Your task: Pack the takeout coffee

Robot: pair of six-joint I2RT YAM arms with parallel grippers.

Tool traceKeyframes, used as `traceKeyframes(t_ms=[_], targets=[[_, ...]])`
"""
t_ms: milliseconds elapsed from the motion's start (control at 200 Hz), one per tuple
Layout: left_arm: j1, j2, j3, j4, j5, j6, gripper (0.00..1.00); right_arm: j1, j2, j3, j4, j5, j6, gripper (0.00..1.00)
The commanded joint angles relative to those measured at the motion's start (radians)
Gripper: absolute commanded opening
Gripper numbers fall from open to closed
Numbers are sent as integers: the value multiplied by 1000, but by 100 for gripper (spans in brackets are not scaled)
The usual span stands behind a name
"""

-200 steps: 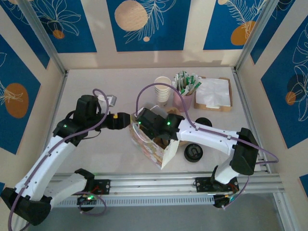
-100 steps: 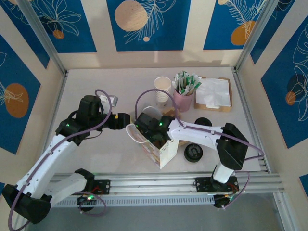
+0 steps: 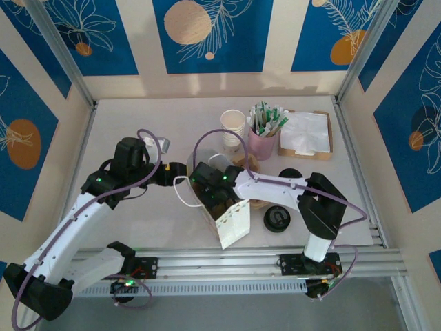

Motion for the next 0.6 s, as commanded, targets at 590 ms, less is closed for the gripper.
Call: traceKeyframes(t_ms=[590], targets=[[-23,-35,-5,-17,-62,-1,70,13,-167,100,-79,59,35,25]])
